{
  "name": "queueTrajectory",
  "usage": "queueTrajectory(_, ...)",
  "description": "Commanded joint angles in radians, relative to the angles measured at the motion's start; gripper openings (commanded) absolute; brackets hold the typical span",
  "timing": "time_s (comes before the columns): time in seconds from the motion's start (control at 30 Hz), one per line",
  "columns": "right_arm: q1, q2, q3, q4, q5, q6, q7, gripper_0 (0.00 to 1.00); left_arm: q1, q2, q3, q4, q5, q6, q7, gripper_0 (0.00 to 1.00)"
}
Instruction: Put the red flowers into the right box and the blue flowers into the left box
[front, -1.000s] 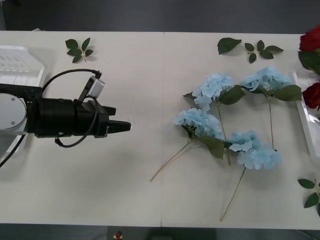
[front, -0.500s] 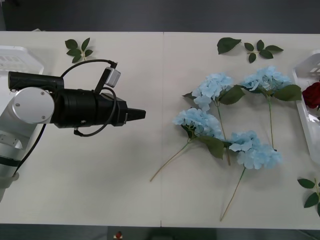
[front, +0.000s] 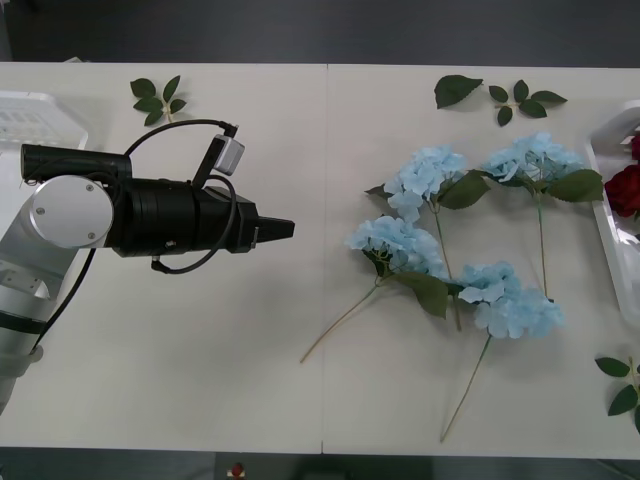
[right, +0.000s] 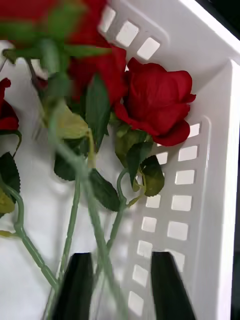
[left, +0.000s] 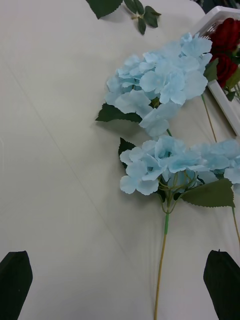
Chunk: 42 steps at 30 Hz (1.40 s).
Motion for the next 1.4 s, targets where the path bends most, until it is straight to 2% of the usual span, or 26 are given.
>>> queueTrajectory(0.03, -0.006, -0.023, -0.018, -0.002, 0.003, -0.003, -0.005, 0.65, -0.023, 0.007, -0.006, -0.014, 0.011, 0.004, 0.029, 1.00)
queueTrajectory(0.2, -0.012, -0.032, -0.019, -0.019, -0.011, 0.050, -0.009, 0.68, -0.021, 0.011, -0.006, -0.014, 0.013, 0.005, 0.016, 1.00)
queueTrajectory(0.3, -0.017, -0.053, -0.038, -0.039, -0.068, 0.147, -0.012, 0.69, -0.021, 0.016, -0.006, -0.014, 0.027, 0.004, -0.024, 1.00)
queueTrajectory(0.37, -0.017, -0.057, -0.044, -0.046, -0.075, 0.165, -0.012, 0.69, -0.020, 0.017, -0.006, -0.014, 0.033, 0.005, -0.037, 1.00)
queueTrajectory(0.4, -0.017, -0.070, -0.067, -0.072, -0.109, 0.242, -0.026, 0.70, -0.015, 0.033, -0.006, -0.014, 0.074, 0.004, -0.084, 1.00)
queueTrajectory(0.43, -0.017, -0.075, -0.073, -0.080, -0.120, 0.259, -0.038, 0.70, -0.014, 0.037, -0.006, -0.014, 0.086, 0.005, -0.099, 1.00)
queueTrajectory(0.63, -0.027, -0.122, -0.090, -0.192, -0.149, 0.408, -0.241, 0.70, 0.014, 0.086, -0.006, -0.014, 0.274, -0.003, -0.242, 1.00)
queueTrajectory(0.73, -0.027, -0.138, -0.090, -0.281, -0.135, 0.457, -0.411, 0.70, 0.026, 0.109, -0.005, -0.014, 0.364, -0.010, -0.339, 1.00)
queueTrajectory(0.97, -0.030, -0.159, -0.090, -0.505, 0.086, 0.526, -0.834, 0.76, 0.041, 0.142, -0.006, -0.014, 0.458, -0.032, -0.511, 1.00)
queueTrajectory(1.1, -0.047, -0.132, -0.088, -0.611, 0.259, 0.602, -1.019, 0.81, 0.058, 0.158, -0.006, -0.014, 0.499, -0.052, -0.598, 1.00)
queueTrajectory(1.4, -0.156, 0.000, -0.067, -0.678, 0.520, 0.833, -1.198, 0.84, 0.078, 0.158, -0.006, -0.014, 0.551, -0.061, -0.652, 1.00)
